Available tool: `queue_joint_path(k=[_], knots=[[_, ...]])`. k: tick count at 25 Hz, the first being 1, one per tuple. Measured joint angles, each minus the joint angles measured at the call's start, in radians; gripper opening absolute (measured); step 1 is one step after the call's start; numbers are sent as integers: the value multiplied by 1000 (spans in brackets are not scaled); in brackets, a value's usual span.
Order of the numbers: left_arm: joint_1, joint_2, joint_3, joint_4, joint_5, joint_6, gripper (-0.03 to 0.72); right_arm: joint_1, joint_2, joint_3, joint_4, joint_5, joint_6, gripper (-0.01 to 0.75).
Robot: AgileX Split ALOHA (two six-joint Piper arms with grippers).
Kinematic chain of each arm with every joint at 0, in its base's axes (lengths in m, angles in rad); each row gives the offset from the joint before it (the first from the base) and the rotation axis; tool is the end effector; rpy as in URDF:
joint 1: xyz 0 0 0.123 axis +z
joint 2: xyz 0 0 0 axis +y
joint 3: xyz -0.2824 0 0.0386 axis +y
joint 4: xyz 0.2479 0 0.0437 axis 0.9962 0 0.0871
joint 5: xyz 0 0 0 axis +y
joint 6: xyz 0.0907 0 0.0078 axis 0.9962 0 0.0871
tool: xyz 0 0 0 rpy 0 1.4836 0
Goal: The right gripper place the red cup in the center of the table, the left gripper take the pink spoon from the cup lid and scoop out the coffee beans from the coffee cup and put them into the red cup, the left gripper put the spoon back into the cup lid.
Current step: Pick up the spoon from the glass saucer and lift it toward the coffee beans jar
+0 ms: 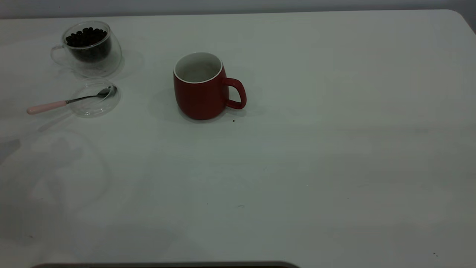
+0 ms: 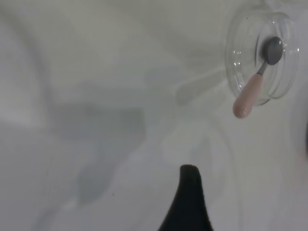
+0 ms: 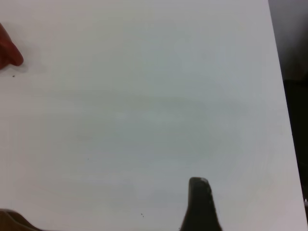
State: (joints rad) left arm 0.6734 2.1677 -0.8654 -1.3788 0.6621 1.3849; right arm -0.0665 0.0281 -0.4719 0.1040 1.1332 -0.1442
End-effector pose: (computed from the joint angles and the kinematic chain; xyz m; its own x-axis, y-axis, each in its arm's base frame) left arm 0.2794 0.1525 0.0365 -0.7859 -0.5702 -0.2391 -0.3566 0.7340 -0.5780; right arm -0.0008 0.0086 0.2641 -0.5596 -0.0623 -0.8264 -0.0675 0.9973 -0.0296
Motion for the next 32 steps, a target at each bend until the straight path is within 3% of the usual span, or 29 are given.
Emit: queue_joint_path(k=[9,32], knots=[[0,128,-8,-179,114,168,706,0,0,0,0,0,0,591],[-94,317,-204,-137,222,74,686,0,0,0,0,0,0,591]])
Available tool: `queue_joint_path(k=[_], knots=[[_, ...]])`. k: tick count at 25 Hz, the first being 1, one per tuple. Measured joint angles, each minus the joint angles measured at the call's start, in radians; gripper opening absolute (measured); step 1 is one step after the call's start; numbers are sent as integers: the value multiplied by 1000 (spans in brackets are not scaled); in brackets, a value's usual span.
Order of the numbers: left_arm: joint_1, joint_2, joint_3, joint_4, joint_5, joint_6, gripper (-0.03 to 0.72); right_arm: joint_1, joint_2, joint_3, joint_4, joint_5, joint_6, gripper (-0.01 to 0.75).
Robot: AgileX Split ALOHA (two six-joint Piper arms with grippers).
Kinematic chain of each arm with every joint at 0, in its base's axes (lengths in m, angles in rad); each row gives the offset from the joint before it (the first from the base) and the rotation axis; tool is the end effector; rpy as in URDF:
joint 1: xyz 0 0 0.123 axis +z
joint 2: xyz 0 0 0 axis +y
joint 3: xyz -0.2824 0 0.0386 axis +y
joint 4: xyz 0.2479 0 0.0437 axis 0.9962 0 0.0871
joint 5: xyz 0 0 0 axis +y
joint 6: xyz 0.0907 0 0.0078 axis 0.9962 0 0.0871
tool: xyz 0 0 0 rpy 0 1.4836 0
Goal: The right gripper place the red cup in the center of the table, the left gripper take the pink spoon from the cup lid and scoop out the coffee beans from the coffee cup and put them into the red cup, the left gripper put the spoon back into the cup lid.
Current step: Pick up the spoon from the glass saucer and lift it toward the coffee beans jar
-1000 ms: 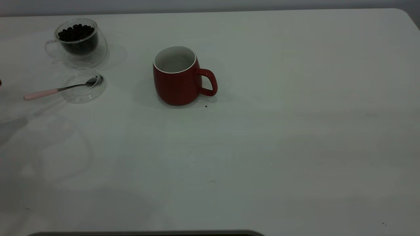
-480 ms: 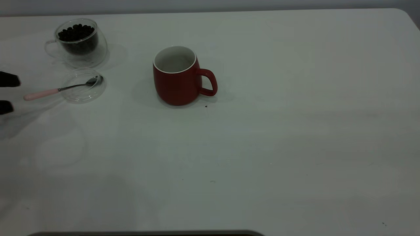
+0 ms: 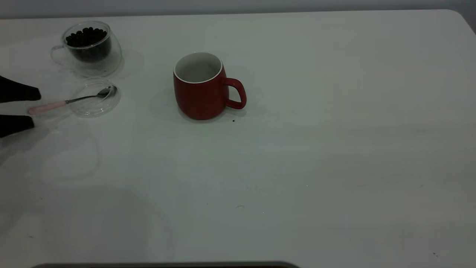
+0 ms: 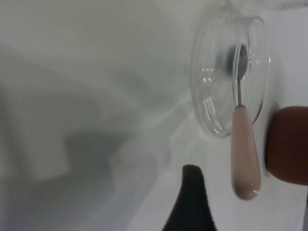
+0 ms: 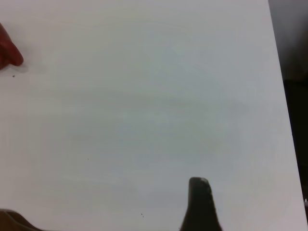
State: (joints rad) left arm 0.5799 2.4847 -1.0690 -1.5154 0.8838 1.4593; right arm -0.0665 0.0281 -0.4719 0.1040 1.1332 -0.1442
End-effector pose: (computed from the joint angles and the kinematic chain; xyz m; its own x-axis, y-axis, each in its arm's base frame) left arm 0.3219 0.1267 -0.0302 -0.8178 -0.5541 -0.1555 -0.2559 0.5921 -0.7642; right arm -0.0008 0.0086 0.2641 -0.5596 -0.0623 -0.8264 -0.0675 0.9973 -0.0296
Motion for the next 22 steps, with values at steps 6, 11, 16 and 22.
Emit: queue_joint_path(k=[6,11,16,22], knots=[[-17,12,-26,-4,4,-6,678,0,0,0,0,0,0,591],[-47,13,-53,-24,21,-24,664,0,0,0,0,0,0,591],[-57,29,-54,-43,29,-24,613,0,0,0,0,0,0,591],[-60,30,-54,-70,42,-6,503,0,0,0,0,0,0,591]])
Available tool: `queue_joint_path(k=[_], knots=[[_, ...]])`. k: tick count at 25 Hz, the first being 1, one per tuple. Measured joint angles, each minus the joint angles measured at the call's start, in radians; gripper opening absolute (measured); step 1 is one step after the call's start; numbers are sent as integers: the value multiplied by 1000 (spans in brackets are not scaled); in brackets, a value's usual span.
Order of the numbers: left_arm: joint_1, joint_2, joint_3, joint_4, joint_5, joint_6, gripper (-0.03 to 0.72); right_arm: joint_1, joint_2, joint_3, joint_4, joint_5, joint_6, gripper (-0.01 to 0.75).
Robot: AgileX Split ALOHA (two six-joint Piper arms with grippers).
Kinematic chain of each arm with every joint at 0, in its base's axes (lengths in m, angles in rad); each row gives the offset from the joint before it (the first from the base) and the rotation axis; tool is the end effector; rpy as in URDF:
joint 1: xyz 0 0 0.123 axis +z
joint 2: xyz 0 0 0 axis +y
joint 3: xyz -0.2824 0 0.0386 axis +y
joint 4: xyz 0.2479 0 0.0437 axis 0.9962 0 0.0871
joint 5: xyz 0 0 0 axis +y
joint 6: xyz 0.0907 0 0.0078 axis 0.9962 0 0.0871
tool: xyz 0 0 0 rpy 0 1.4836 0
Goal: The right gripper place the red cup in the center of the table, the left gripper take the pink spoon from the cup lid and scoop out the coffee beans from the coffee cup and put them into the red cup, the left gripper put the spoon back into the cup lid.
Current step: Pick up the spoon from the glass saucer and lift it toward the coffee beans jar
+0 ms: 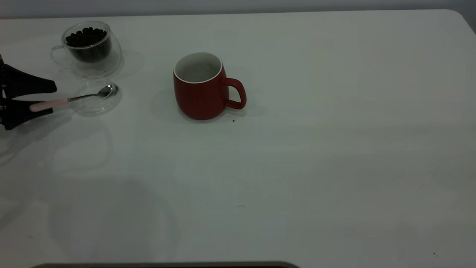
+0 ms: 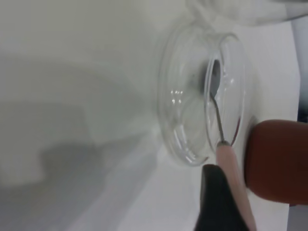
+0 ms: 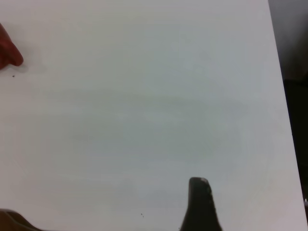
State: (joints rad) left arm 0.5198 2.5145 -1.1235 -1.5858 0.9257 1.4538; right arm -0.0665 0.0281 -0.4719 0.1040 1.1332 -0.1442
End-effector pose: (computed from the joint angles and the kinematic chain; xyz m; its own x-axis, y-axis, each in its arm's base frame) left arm 0.3435 0.1127 -0.0310 -0.8096 -0.5613 -0.1718 -0.2192 0.5605 -0.7986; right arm -0.0008 0.0086 0.2641 -0.5596 -0.0623 -0.8264 -0.0675 0.9973 -0.0296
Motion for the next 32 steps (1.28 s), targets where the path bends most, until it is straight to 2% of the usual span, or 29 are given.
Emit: queue_joint_path(k=[8,14,16,25,32], knots=[[0,0,0,-35,3,9,348,0,0,0,0,0,0,591],[0,0,0,-51,3,24,159,0,0,0,0,0,0,591],[0,0,0,-52,2,29,125,0,0,0,0,0,0,591],[1,-37,0,-29,-15,64,124,0,0,0,0,0,0,591],[2,-228,1,205,-102,-121,124,0,0,0,0,0,0,591]])
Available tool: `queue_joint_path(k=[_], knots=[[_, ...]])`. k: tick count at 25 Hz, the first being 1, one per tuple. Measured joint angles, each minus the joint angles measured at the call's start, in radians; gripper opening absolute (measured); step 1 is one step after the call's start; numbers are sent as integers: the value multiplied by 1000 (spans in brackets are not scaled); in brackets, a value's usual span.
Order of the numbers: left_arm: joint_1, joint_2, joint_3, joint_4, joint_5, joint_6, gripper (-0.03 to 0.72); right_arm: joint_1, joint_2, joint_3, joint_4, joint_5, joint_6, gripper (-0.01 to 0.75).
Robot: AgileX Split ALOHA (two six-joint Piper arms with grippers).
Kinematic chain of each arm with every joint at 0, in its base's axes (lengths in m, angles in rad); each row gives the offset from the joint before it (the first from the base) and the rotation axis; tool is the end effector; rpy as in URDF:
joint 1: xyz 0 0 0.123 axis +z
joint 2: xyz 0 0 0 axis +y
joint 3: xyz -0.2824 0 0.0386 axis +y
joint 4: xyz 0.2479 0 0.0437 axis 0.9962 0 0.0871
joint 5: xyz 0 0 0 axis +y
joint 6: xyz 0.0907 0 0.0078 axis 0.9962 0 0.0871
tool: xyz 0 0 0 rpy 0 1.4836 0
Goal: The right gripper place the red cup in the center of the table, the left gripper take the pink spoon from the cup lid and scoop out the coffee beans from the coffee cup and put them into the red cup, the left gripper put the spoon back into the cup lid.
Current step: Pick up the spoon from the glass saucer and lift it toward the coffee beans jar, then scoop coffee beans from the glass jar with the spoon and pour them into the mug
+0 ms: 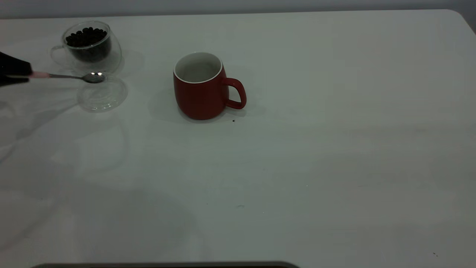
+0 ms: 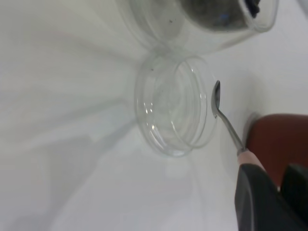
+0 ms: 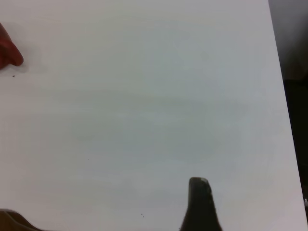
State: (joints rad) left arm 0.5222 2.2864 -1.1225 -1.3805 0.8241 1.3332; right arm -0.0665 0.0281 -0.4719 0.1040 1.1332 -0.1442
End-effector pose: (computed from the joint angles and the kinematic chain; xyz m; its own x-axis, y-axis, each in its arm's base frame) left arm 0.3541 0.1280 0.0401 -0.8357 -0.4499 -0.3148 -0.1334 0.7225 -0.6784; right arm -0.0008 0.0086 0.2641 -0.5596 -0.0623 -0.8264 -0.0675 0.9973 -0.0296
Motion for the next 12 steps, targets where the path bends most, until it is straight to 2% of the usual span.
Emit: queue_joint_path(k=[6,12], knots=[[0,-155,-32,247,5,-202,124,0,0,0,0,0,0,591],[-36,-190,-253,501,159,-439,124,0,0,0,0,0,0,591]])
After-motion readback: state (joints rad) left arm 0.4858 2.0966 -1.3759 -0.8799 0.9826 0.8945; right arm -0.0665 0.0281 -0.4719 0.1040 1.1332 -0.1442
